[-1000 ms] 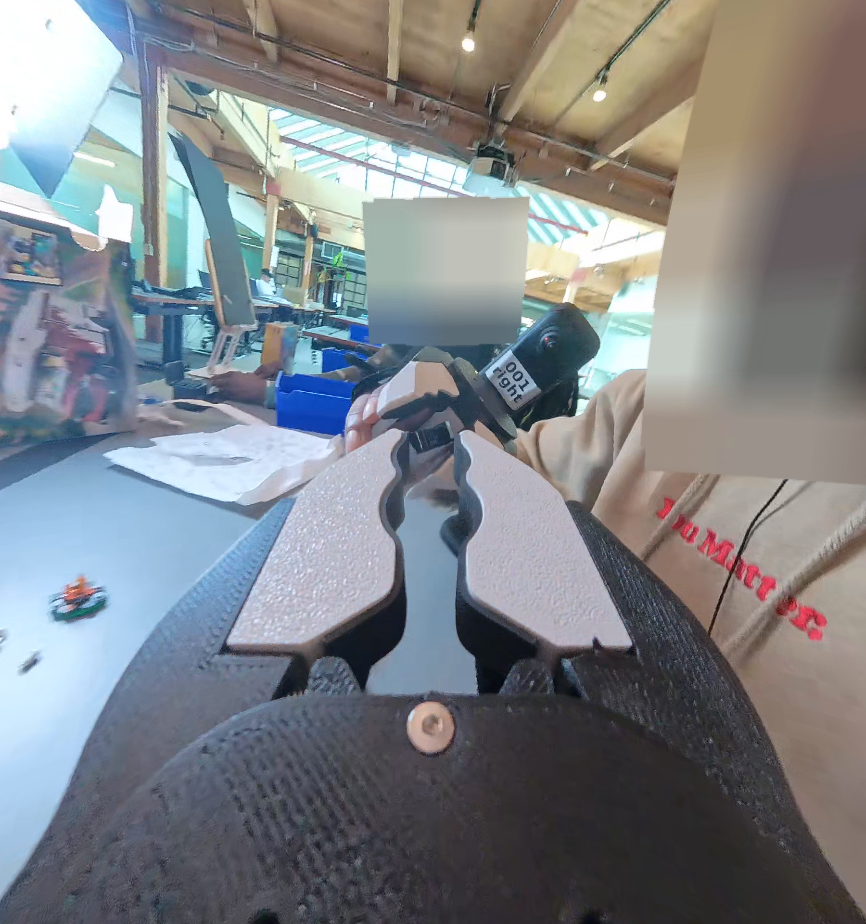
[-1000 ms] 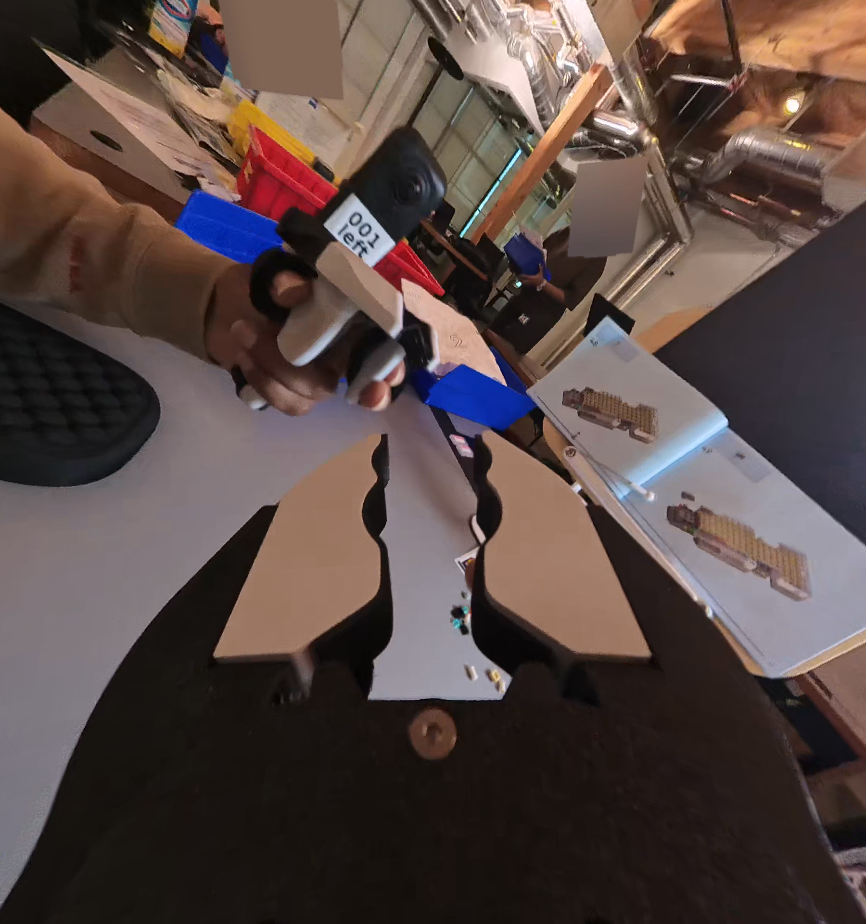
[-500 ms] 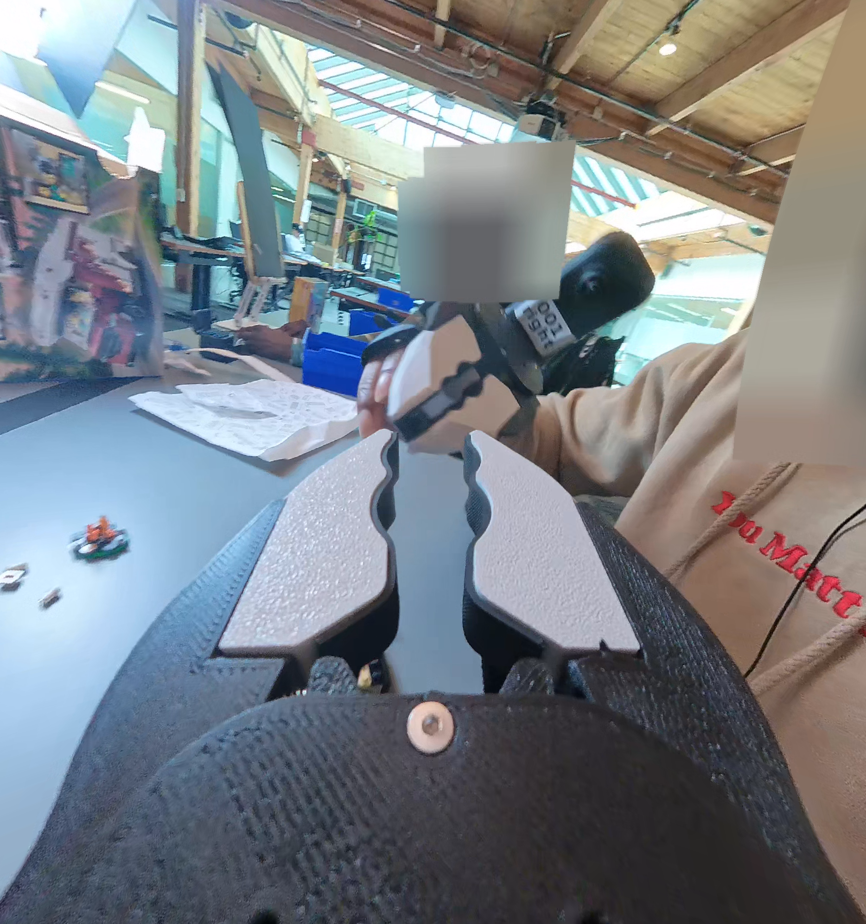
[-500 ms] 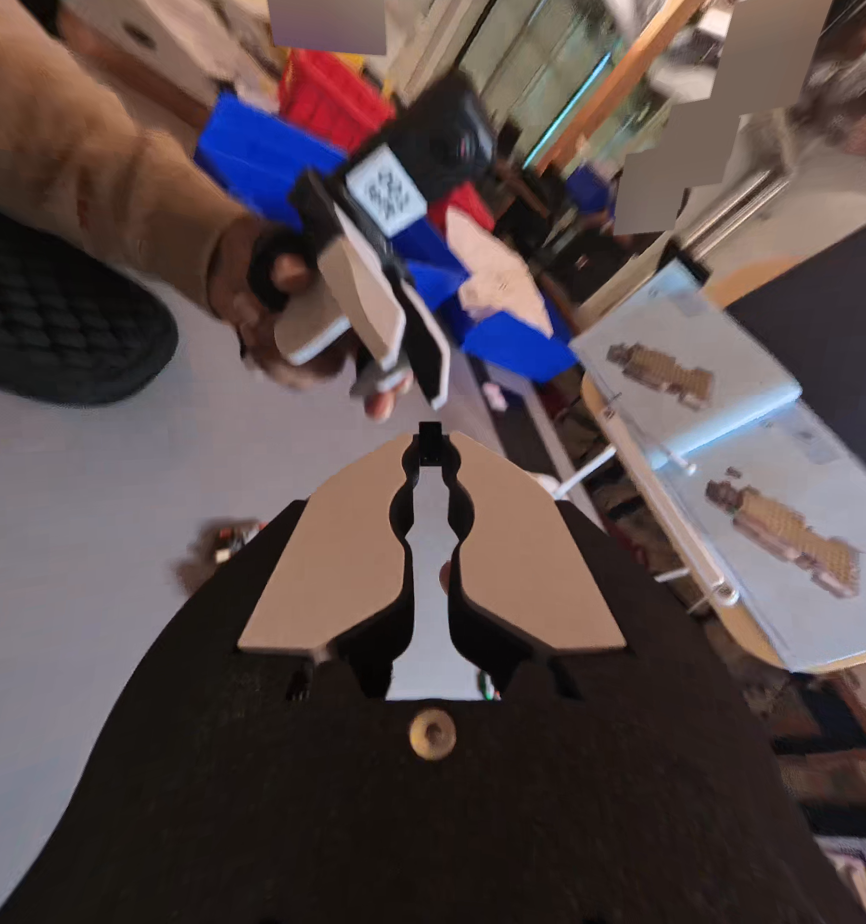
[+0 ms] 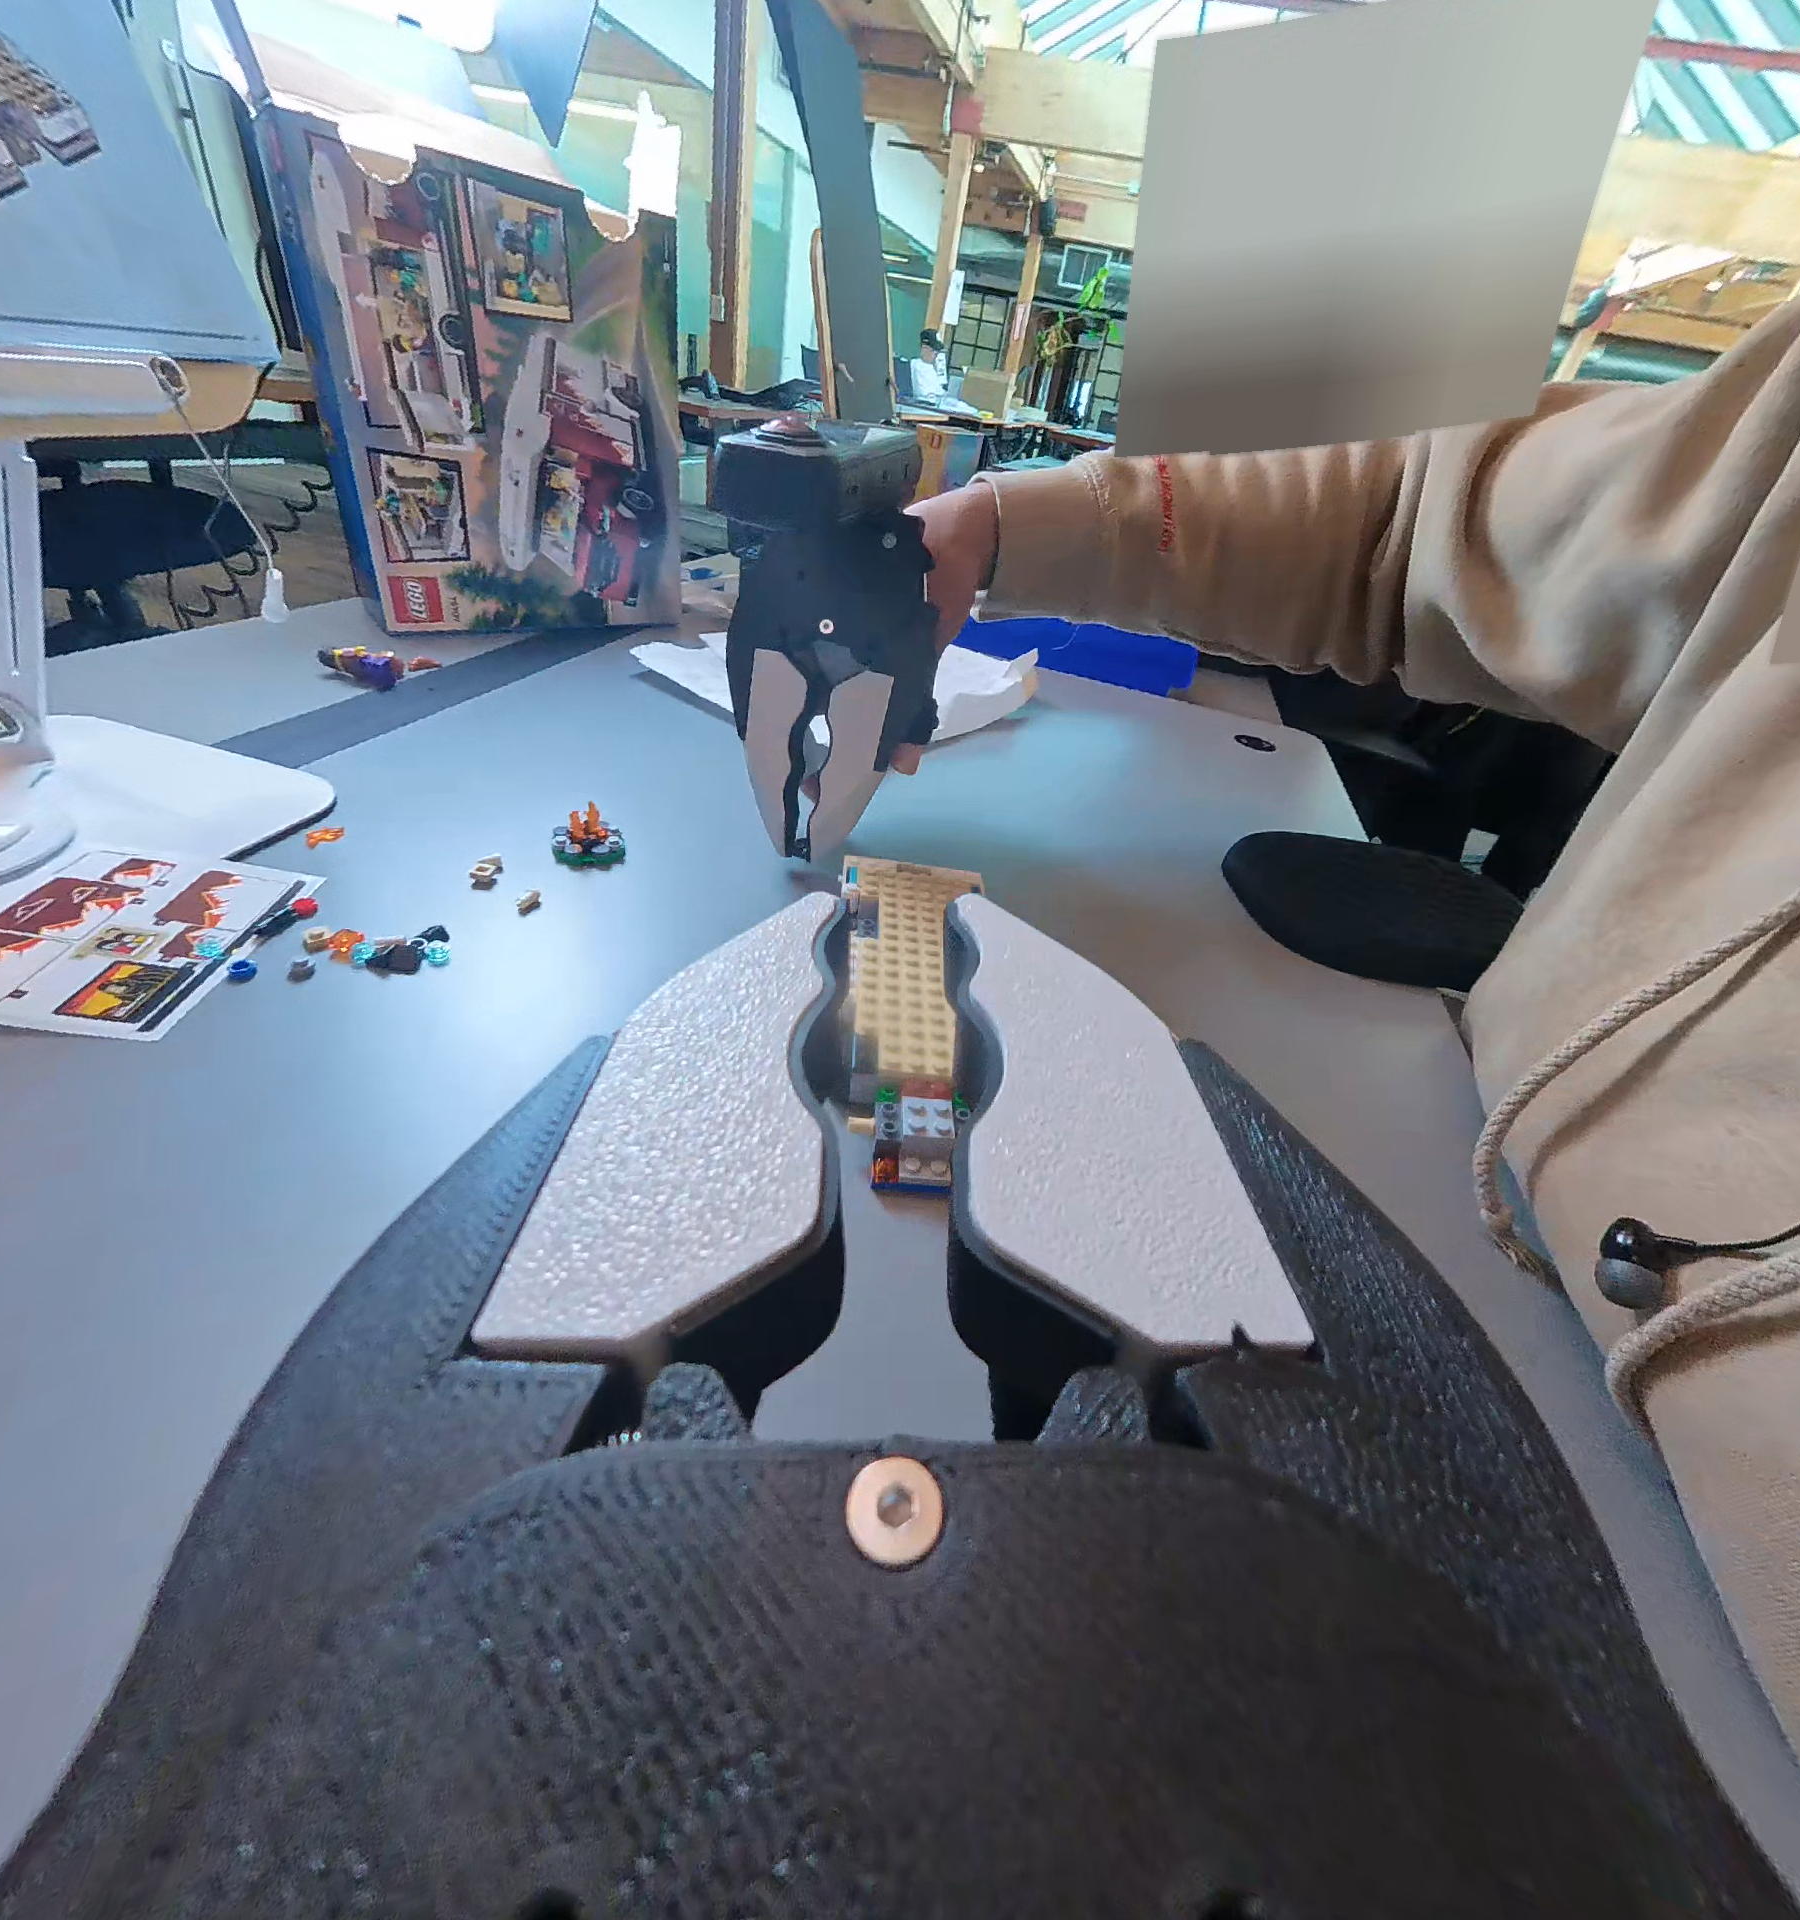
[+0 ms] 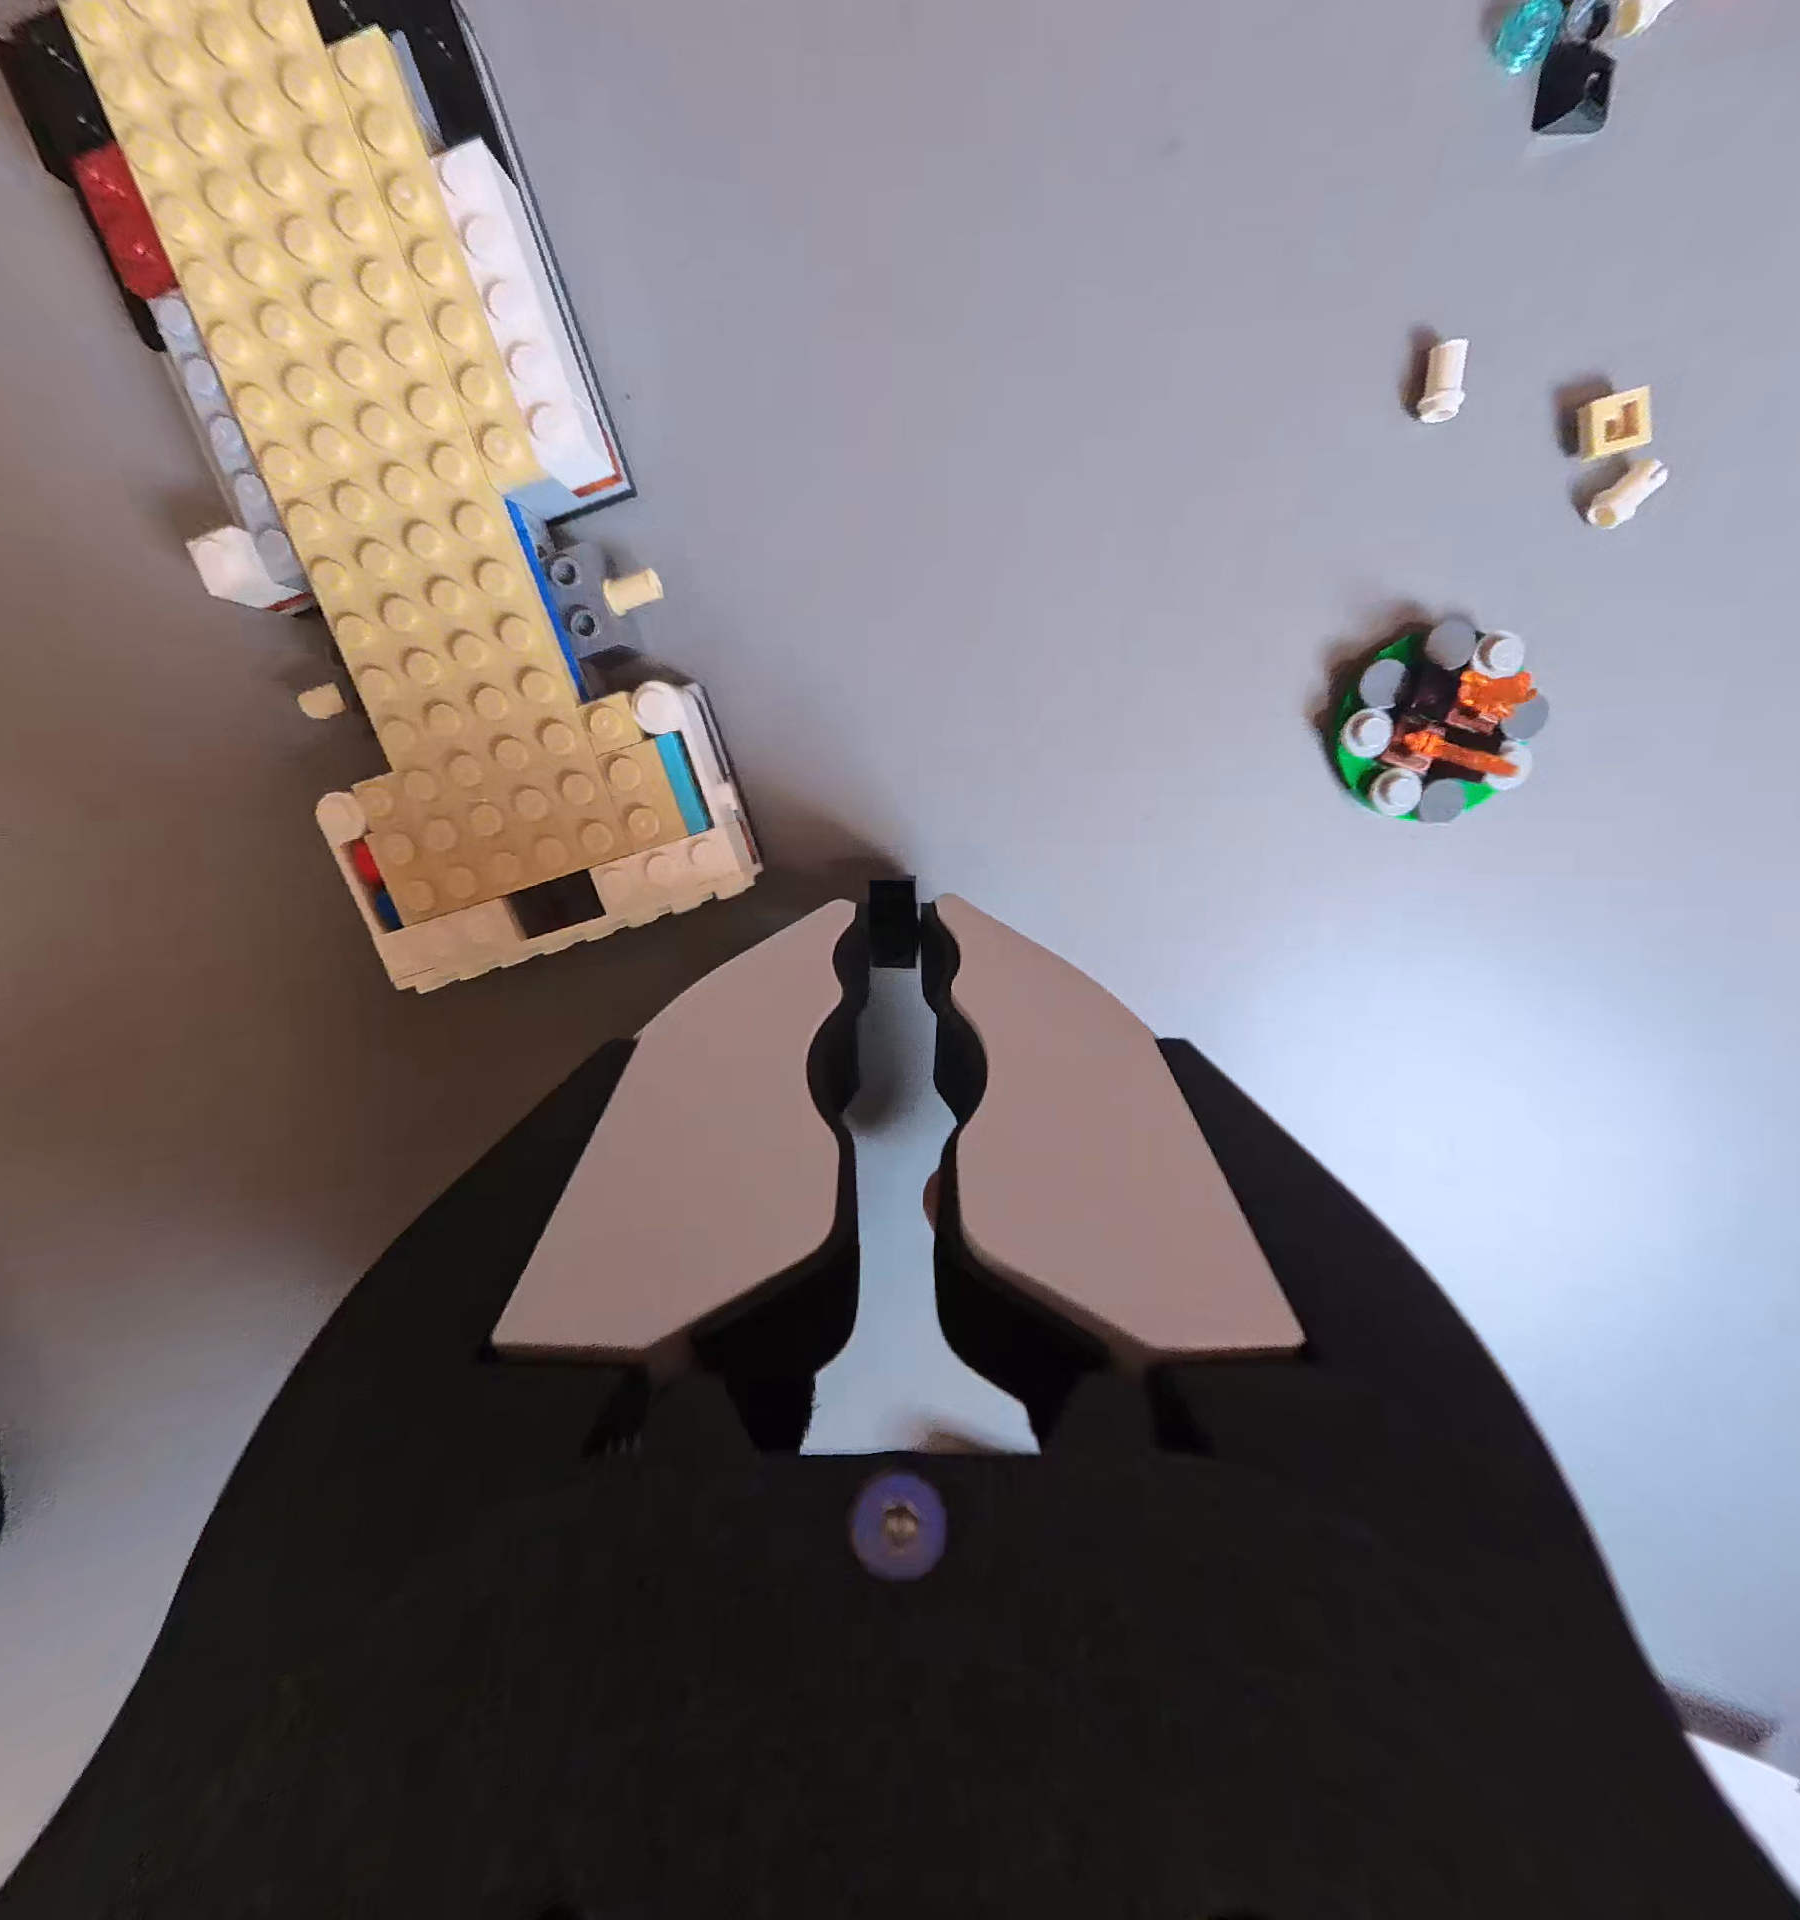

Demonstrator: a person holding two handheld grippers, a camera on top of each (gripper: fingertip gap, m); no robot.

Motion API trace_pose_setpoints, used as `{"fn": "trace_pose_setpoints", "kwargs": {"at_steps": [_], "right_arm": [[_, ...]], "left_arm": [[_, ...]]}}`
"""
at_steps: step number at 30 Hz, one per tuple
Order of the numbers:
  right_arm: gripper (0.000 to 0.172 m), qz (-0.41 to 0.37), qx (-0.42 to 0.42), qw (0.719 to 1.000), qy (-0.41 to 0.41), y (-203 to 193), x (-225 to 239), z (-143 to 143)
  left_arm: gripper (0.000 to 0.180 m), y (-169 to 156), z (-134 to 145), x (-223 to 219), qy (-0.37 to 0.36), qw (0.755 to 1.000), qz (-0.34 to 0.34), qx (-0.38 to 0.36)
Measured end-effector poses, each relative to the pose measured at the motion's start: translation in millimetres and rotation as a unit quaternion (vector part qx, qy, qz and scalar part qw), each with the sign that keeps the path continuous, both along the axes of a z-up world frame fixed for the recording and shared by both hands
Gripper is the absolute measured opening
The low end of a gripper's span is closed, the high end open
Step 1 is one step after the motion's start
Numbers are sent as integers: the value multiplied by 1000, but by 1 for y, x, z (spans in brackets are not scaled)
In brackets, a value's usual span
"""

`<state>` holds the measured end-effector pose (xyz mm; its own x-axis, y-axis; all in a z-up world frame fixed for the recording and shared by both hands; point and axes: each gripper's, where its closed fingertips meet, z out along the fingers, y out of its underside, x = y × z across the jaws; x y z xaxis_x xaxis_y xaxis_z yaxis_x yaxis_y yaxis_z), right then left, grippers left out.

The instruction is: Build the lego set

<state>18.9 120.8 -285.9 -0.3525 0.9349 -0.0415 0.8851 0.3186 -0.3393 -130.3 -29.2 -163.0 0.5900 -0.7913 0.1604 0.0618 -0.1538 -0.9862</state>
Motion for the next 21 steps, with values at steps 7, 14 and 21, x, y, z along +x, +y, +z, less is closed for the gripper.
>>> {"fn": "trace_pose_setpoints", "kwargs": {"at_steps": [7,14,21], "right_arm": [[20,-19,24,999,43,2,-9,21],[31,-152,30,941,301,-27,-12,105],[36,-236,-12,891,388,-70,10,78]], "left_arm": [[17,-1,6,-9,7,1000,15,11],[18,-10,63,-118,127,969,205,61],[22,-28,29,-309,351,850,357,-162]]}}
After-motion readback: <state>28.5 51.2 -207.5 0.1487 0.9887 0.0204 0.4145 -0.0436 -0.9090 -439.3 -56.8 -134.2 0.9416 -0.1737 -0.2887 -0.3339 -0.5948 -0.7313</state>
